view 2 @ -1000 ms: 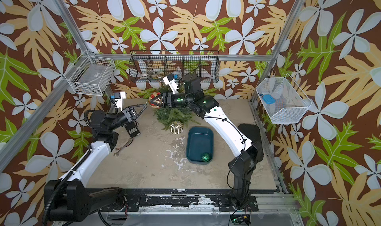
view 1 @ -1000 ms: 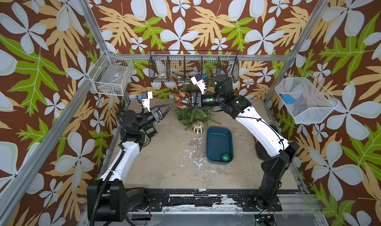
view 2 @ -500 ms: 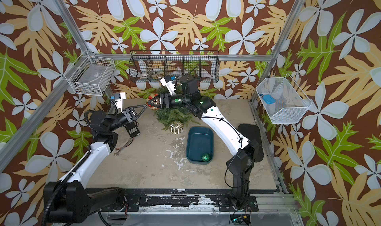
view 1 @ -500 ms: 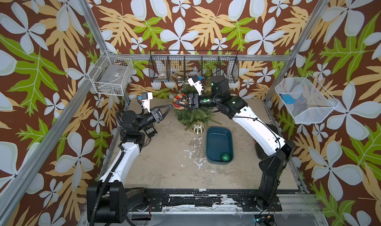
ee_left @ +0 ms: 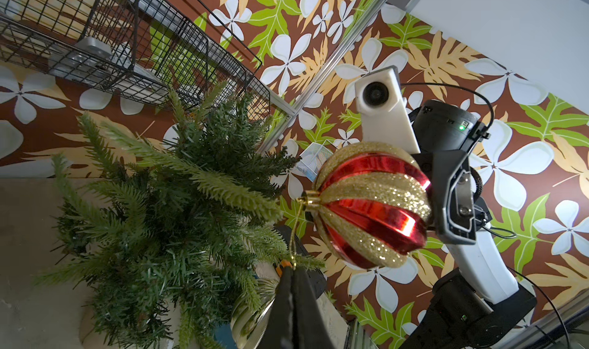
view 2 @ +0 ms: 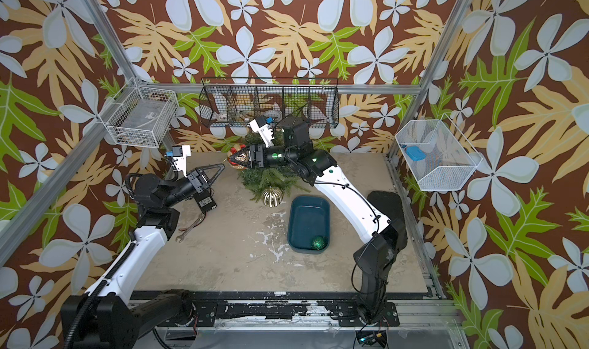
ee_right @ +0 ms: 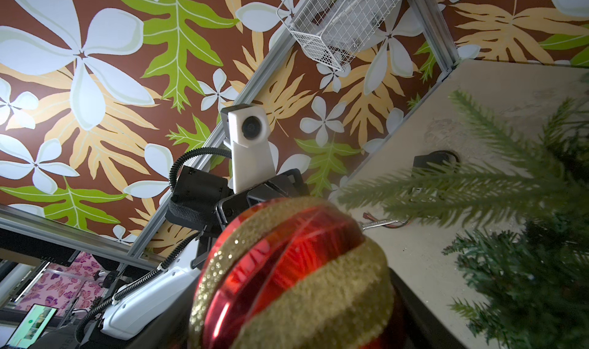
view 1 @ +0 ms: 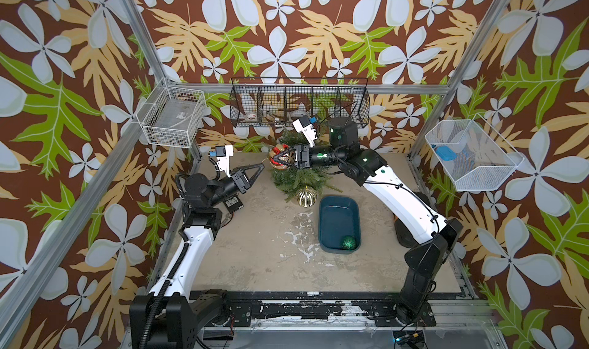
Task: Decorate the small christmas tree with ornaments
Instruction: Hang an ornament on the christmas tree.
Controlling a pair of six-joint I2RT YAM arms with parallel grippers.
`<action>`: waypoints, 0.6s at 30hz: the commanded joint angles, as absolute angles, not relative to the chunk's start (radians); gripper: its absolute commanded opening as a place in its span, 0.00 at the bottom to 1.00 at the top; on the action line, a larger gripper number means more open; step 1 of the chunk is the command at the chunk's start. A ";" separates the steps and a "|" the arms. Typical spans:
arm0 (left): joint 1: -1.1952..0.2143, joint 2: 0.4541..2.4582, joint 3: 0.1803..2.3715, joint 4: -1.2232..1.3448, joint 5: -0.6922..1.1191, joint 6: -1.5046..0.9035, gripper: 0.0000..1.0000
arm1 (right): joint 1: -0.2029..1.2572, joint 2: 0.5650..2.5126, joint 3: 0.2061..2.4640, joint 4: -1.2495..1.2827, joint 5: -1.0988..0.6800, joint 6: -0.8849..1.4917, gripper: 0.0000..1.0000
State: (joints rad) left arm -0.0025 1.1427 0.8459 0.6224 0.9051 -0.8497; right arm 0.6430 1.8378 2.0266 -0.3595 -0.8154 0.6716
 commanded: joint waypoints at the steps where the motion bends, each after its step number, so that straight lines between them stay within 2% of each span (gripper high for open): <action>1: 0.000 1.140 0.845 0.621 0.906 -0.822 0.00 | 0.650 1.851 2.040 -0.327 -0.831 0.667 0.64; 18: 0.000 1.171 0.862 0.662 0.912 -0.852 0.00 | 0.659 1.901 2.117 -0.366 -0.815 0.658 0.64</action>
State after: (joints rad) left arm -0.0025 1.1648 0.8490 0.6125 0.9058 -0.8387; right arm 0.6598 1.8969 2.1078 -0.3698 -0.8139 0.6716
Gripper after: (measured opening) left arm 0.050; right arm 0.748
